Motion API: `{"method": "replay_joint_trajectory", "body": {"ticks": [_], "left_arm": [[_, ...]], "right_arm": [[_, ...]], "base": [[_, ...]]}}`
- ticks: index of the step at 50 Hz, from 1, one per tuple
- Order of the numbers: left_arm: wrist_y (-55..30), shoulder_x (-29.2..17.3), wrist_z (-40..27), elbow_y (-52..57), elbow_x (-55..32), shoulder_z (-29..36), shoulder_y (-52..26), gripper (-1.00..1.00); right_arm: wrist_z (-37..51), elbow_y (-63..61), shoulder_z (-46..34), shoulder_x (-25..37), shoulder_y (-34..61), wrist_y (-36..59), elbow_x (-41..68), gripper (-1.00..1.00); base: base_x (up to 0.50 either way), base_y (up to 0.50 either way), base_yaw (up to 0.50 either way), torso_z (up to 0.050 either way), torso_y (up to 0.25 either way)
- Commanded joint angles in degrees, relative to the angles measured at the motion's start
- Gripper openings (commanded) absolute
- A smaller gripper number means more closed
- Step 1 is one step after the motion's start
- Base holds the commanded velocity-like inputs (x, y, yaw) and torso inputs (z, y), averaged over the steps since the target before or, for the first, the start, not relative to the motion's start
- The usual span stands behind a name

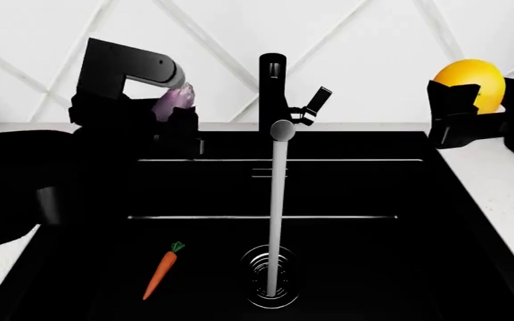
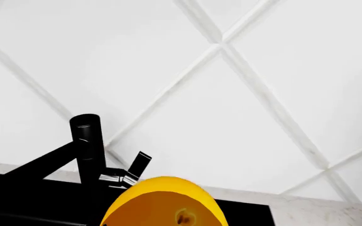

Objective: Pick the eggplants and oranges from the sink and place them in one bowl. Place the carrot in the other bowl. Then turn off the sink faucet.

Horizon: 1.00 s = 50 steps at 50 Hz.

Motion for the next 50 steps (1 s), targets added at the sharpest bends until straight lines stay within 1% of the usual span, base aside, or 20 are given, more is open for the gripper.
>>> {"method": "replay_joint_trajectory", "body": {"ticks": [1,5,7,14,18,22,25,29,31,35,37,39,41,44,50], "left_arm": [[-1.39,-2.17,-5.63,6.06,-6.58,-3.80,-2.43,-1.00],[-1.83,-2.57,-8.04,6.93,-9.56,-5.21,-3.83,-1.00],[-1.91,-3.08,-8.77,8.31,-10.82,-5.50,-2.96,-1.00],[-1.31,-3.53,-9.21,8.87,-11.53,-5.90,-1.61,-1.00],[-1.32,-3.80,-9.73,9.60,-12.35,-5.94,-0.99,-1.00],[-1.39,-2.64,-9.62,8.71,-11.22,-4.93,-1.49,-1.00],[-1.52,-2.74,-9.78,8.91,-11.49,-4.84,-1.55,-1.00],[-1.52,-1.06,-10.06,8.09,-10.76,-3.82,-2.33,-1.00],[-1.47,-1.80,-9.78,8.37,-11.35,-4.33,-2.22,-1.00],[-1.47,-1.70,-10.45,8.71,-11.96,-4.37,-2.40,-1.00],[-1.46,-2.64,-10.45,9.22,-12.82,-5.02,-2.29,-1.00],[-1.24,-1.51,-11.09,8.75,-12.35,-4.53,-2.63,-1.00],[-1.18,-2.20,-11.52,9.44,-13.34,-5.06,-2.30,-1.00],[-1.20,-3.27,-11.38,9.94,-14.19,-5.67,-2.09,-1.00],[-1.00,-3.28,-11.18,9.91,-14.17,-5.63,-2.03,-1.00]], "right_arm": [[-3.81,0.23,-0.04,-1.55,-3.17,-2.85,-6.27,-1.00],[-4.49,0.63,0.12,-1.72,-3.24,-3.47,-6.84,-1.00],[-5.00,0.49,0.00,-2.00,-3.87,-4.00,-7.55,-1.00],[-3.81,1.25,-0.52,-2.27,-3.40,-3.02,-6.20,-1.00],[-2.33,0.47,-0.21,-1.94,-3.43,-2.75,-5.21,-1.00],[-1.62,0.71,0.33,-1.92,-4.42,-3.20,-4.49,-1.00],[-1.55,0.70,0.88,-1.80,-4.96,-3.70,-4.24,-1.00],[-1.18,0.29,0.76,-1.43,-5.57,-3.48,-4.13,-1.00],[-1.01,0.58,1.22,-1.55,-6.25,-4.02,-3.86,-1.00],[-0.99,0.44,1.33,-1.45,-6.43,-4.12,-3.75,-1.00],[-0.63,0.07,1.56,-1.26,-6.53,-4.09,-3.20,-1.00],[-0.67,0.10,1.40,-1.26,-6.26,-3.98,-3.32,-1.00],[-0.85,0.05,1.32,-1.27,-6.22,-4.05,-3.61,-1.00],[-0.93,-0.31,1.38,-1.04,-6.50,-4.16,-3.92,-1.00],[-1.85,-1.59,2.09,-0.41,-7.95,-5.16,-4.91,-1.00]], "base": [[0.00,0.00,0.00,0.000,0.000],[0.00,0.00,0.00,0.000,0.000],[0.00,0.00,0.00,0.000,0.000],[0.00,0.00,0.00,0.000,0.000],[-0.21,0.00,0.00,0.000,0.003],[-0.38,0.00,0.00,0.000,0.000],[-0.48,0.00,0.00,0.000,0.000],[-0.48,0.00,0.00,0.000,0.000],[-0.48,0.00,0.00,0.000,0.000],[-0.48,0.00,0.00,0.000,0.000],[-0.48,0.00,0.00,0.000,0.000],[-0.48,-0.01,0.00,0.000,0.000],[-0.47,-0.13,0.00,0.000,0.000],[-0.42,-0.31,0.00,0.000,0.000],[-0.29,-0.49,0.00,0.003,0.000]]}}
